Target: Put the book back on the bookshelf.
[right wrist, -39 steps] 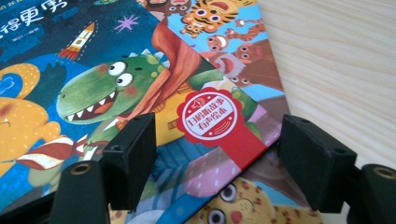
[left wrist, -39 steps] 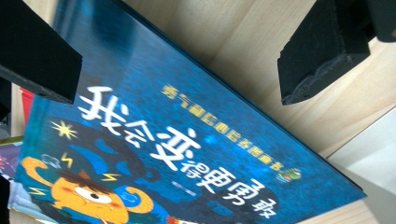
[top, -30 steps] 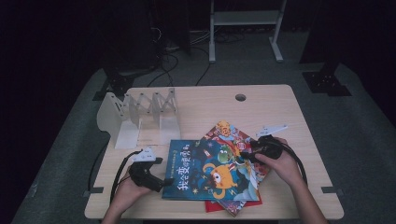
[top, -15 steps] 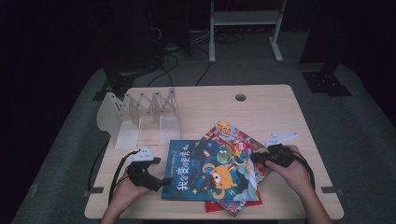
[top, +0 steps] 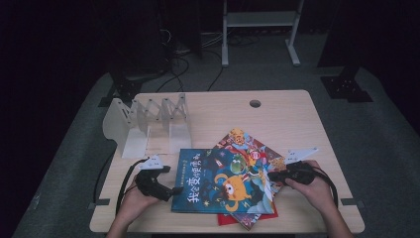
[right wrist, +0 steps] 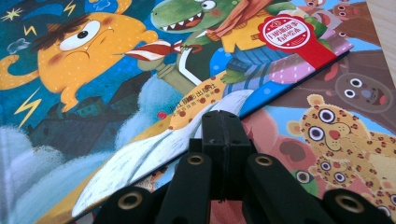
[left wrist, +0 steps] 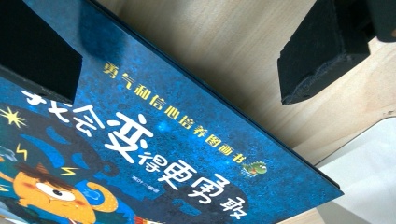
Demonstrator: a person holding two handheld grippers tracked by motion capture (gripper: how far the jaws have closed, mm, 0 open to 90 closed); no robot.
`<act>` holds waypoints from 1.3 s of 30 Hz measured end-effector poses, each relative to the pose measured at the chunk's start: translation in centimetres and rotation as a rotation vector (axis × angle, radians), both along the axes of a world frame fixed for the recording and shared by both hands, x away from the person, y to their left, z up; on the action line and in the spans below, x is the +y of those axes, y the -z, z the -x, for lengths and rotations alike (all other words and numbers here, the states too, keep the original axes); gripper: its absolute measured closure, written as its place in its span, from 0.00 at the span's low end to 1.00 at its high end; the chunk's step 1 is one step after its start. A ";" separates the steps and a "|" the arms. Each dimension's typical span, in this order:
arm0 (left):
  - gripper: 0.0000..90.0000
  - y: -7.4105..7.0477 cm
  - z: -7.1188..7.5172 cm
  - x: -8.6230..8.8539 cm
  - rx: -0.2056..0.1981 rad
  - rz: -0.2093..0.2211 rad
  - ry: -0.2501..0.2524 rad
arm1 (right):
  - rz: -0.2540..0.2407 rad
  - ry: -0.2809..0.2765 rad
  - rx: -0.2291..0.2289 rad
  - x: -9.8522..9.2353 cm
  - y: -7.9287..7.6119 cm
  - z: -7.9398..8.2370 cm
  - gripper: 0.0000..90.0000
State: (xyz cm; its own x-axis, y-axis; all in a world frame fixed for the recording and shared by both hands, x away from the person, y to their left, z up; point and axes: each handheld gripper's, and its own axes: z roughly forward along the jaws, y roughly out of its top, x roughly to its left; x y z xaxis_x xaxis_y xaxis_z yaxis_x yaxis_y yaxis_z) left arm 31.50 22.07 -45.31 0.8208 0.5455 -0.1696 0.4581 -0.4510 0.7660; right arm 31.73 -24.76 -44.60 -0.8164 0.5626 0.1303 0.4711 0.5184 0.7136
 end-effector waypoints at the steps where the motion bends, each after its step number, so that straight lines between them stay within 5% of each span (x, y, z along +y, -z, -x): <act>1: 0.00 0.0 -0.1 0.1 -0.001 -0.003 -0.001 | 0.000 -0.002 -0.001 0.0 0.0 0.0 0.99; 20: 0.00 0.3 -0.5 1.9 0.017 0.013 -0.040 | 0.001 -0.052 -0.013 2.7 0.0 -0.4 0.99; 39: 0.00 1.1 -1.1 3.3 0.105 0.057 -0.063 | 0.011 -0.079 -0.030 4.4 -0.1 -0.3 0.99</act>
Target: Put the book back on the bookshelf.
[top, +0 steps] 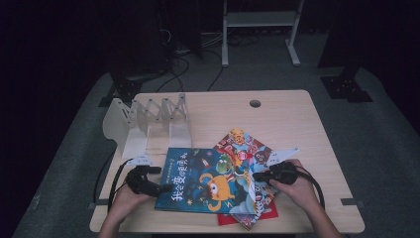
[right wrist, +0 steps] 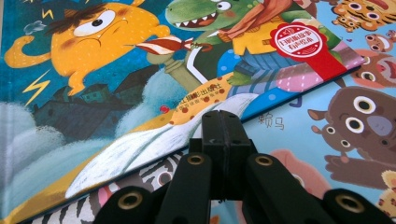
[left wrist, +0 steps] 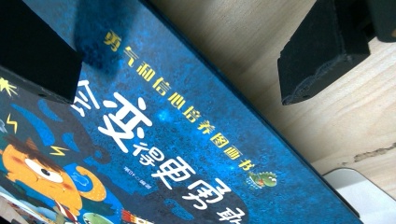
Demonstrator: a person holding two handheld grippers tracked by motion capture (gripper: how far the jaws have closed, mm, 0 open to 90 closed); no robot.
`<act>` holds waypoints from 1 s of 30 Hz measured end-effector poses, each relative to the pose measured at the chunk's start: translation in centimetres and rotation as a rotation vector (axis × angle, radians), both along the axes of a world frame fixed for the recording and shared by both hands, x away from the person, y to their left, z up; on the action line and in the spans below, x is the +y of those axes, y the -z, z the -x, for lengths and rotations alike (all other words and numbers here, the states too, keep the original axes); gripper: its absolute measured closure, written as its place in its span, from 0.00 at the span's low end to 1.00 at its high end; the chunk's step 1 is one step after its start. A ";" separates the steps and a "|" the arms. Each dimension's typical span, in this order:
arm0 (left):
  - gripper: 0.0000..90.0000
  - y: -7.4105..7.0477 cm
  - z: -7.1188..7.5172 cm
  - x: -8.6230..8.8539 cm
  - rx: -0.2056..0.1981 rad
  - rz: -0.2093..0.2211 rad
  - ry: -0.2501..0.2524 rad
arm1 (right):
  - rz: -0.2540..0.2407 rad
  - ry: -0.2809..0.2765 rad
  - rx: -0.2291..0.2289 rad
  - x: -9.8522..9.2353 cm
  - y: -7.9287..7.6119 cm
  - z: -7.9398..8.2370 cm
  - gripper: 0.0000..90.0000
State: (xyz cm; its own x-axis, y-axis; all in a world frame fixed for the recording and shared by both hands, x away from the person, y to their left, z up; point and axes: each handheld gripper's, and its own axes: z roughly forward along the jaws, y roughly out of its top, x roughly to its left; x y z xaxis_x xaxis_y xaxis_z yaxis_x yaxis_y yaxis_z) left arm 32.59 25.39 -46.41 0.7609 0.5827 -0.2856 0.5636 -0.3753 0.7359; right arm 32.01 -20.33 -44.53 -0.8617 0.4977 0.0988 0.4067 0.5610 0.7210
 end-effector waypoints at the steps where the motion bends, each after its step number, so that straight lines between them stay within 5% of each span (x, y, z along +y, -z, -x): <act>1: 0.00 0.1 -0.1 -0.1 0.010 0.011 0.002 | 0.002 -0.001 -0.004 0.0 0.0 0.0 0.99; 20: 0.00 1.2 -1.0 -1.1 0.123 0.094 0.036 | 0.014 0.000 -0.017 0.2 -0.1 0.2 0.99; 30: 0.00 1.3 -1.1 -1.4 0.144 0.106 0.054 | 0.013 -0.015 -0.021 0.6 -0.1 0.3 0.99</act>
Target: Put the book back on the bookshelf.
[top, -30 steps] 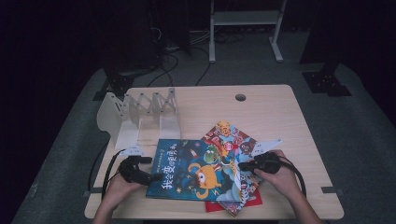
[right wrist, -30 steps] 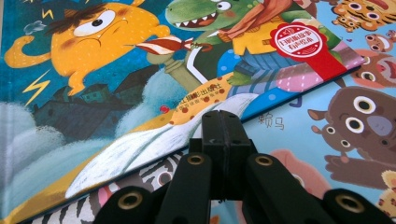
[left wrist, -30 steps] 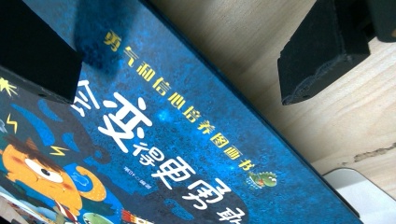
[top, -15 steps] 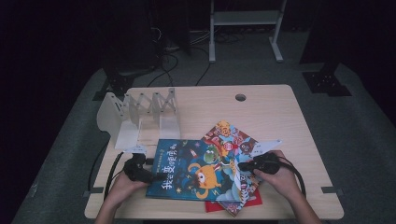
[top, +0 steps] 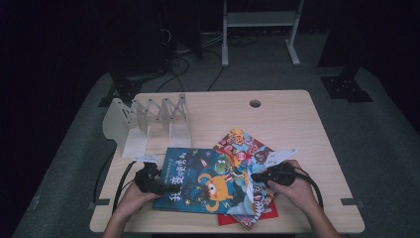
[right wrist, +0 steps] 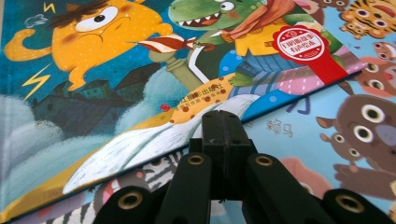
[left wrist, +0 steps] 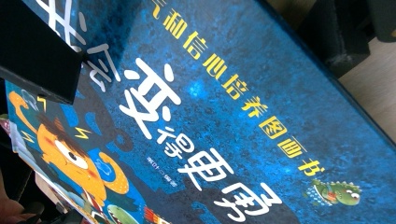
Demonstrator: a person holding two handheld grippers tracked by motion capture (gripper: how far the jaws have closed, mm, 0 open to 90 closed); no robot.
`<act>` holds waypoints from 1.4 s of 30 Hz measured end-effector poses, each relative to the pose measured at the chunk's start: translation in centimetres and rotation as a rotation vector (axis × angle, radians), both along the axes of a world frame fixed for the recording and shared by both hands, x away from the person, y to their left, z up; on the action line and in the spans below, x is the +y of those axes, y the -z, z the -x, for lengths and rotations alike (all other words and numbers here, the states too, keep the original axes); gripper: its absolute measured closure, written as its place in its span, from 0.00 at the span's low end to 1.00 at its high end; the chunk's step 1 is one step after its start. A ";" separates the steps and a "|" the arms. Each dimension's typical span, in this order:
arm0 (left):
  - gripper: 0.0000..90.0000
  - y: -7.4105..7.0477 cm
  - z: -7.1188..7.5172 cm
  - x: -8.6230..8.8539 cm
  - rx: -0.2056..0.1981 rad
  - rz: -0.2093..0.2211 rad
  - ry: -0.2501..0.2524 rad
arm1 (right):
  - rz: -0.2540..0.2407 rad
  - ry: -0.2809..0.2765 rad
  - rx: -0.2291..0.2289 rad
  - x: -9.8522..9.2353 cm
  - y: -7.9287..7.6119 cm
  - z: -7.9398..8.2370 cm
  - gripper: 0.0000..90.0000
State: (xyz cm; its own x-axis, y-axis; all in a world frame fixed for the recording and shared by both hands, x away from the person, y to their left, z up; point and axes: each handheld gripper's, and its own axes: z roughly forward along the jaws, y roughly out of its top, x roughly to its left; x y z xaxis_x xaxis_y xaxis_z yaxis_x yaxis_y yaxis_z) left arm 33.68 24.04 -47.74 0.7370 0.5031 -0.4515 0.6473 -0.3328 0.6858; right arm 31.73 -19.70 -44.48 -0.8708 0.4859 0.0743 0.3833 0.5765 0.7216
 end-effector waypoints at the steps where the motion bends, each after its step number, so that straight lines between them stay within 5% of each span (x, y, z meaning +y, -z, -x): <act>1: 0.00 -0.1 0.0 0.1 0.000 -0.005 0.001 | -0.003 -0.003 0.002 0.1 0.0 0.0 0.99; 6: 0.00 -0.4 0.3 0.1 0.022 -0.019 0.006 | -0.001 -0.006 -0.001 0.3 0.0 0.0 0.99; 11: 0.00 -0.7 0.2 0.5 0.049 0.032 0.003 | 0.003 -0.004 -0.006 0.5 0.0 0.1 0.99; 20: 0.01 -3.2 0.8 1.4 -0.025 0.086 -0.021 | -0.002 -0.020 -0.007 1.0 0.0 0.3 0.99; 27: 0.01 -4.8 1.2 1.6 -0.061 0.055 -0.022 | -0.004 -0.043 -0.002 1.7 0.0 0.5 0.99; 42: 0.04 -9.3 0.8 1.2 -0.125 0.072 -0.017 | 0.034 -0.072 0.008 2.7 -0.4 0.4 0.98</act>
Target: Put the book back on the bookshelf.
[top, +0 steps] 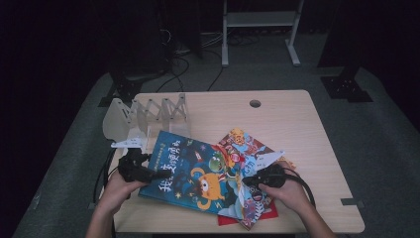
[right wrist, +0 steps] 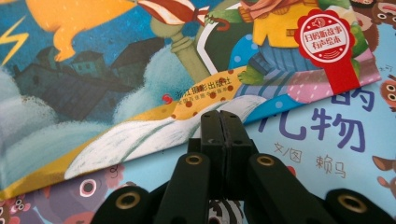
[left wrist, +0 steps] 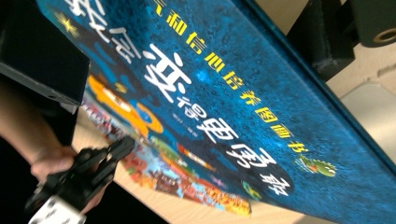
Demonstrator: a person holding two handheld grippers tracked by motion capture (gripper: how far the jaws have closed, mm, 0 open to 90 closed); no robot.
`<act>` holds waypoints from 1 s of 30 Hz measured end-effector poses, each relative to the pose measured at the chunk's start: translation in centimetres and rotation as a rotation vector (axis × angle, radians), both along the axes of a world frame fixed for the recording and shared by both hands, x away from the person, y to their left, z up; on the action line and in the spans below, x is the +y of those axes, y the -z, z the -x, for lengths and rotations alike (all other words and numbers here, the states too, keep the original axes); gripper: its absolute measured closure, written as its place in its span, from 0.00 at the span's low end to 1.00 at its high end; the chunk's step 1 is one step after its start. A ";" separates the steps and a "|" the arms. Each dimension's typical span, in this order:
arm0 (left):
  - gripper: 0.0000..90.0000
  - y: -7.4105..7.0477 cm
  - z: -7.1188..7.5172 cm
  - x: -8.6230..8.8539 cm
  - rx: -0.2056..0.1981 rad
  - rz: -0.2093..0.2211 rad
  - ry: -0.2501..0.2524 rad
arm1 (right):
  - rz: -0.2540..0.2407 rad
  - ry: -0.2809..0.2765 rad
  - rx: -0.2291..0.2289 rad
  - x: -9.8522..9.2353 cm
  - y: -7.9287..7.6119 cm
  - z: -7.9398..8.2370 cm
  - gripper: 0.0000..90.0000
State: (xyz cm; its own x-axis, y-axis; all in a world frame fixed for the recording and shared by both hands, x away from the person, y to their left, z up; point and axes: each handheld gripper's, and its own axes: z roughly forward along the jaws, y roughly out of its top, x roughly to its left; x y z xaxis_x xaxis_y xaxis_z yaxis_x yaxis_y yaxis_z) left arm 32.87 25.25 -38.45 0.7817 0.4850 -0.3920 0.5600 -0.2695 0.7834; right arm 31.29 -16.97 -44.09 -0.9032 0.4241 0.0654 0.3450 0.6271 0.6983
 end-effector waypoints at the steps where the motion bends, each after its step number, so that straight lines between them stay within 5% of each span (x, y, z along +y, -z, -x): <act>1: 0.04 -0.3 -0.1 0.0 -0.003 0.001 0.002 | 0.000 -0.007 0.006 0.2 0.0 0.0 0.98; 20: 0.06 -5.2 -1.3 -2.2 -0.020 -0.049 0.052 | 0.017 -0.018 0.017 0.7 -0.2 -0.1 0.99; 30: 0.15 -7.2 -2.2 -3.0 -0.002 -0.103 0.075 | 0.012 -0.024 0.021 0.6 -0.2 -0.2 0.99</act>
